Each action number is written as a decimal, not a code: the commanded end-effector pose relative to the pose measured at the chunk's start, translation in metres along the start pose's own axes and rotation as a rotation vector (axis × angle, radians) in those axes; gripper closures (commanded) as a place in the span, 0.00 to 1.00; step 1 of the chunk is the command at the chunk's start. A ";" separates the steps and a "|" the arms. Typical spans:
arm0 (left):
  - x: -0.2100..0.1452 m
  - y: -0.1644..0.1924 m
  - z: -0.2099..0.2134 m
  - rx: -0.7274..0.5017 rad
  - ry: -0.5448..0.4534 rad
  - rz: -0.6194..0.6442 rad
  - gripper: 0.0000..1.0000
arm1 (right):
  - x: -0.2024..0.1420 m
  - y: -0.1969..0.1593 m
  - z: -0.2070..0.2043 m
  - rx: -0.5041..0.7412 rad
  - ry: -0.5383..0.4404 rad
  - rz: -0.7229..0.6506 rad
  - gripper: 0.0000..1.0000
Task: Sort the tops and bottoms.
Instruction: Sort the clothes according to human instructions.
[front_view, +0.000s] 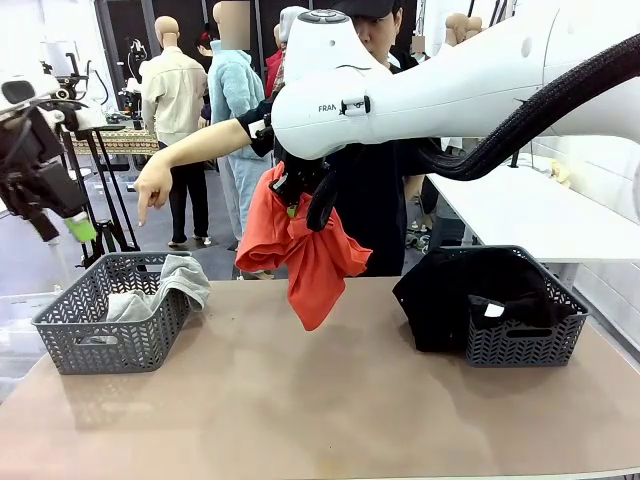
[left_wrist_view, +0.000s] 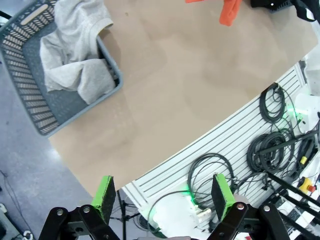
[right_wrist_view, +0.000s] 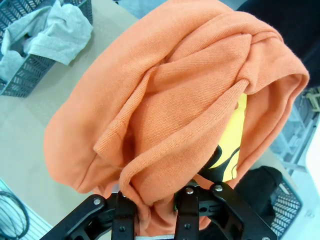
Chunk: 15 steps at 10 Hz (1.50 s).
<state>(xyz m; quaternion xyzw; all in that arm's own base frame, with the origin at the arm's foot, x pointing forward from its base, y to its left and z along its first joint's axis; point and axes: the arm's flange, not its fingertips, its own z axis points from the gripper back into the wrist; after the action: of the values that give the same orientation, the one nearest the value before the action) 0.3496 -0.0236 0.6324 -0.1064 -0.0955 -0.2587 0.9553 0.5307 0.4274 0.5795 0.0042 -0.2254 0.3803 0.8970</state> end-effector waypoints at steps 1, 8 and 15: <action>-0.029 0.024 0.011 0.056 -0.028 -0.025 0.00 | 0.001 -0.001 0.004 -0.001 -0.002 -0.002 1.00; -0.054 0.068 0.039 0.030 -0.110 -0.013 0.00 | 0.000 0.000 0.000 0.000 0.000 0.000 1.00; -0.054 0.068 0.039 0.030 -0.110 -0.013 0.00 | 0.167 0.054 -0.025 0.200 -0.305 0.458 1.00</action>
<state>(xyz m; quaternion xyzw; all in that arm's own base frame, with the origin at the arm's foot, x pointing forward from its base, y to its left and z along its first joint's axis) 0.3347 0.0686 0.6477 -0.1034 -0.1541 -0.2572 0.9484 0.5620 0.5447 0.5938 0.0736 -0.3108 0.5708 0.7564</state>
